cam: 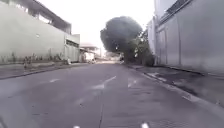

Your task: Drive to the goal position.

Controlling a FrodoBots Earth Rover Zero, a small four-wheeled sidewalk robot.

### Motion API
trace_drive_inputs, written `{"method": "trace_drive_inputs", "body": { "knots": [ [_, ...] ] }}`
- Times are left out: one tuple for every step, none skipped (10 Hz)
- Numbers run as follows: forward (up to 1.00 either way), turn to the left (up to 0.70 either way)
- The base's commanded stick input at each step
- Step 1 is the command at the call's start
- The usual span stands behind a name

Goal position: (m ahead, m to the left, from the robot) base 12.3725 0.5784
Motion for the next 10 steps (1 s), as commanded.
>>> {"method": "trace_drive_inputs", "body": {
  "knots": [
    [1.00,0.00],
    [1.00,0.00],
    [1.00,0.00],
    [1.00,-0.08],
    [1.00,-0.31],
    [1.00,-0.31],
    [1.00,-0.18],
    [1.00,-0.05],
    [1.00,0.00],
    [1.00,0.00]
  ]
}}
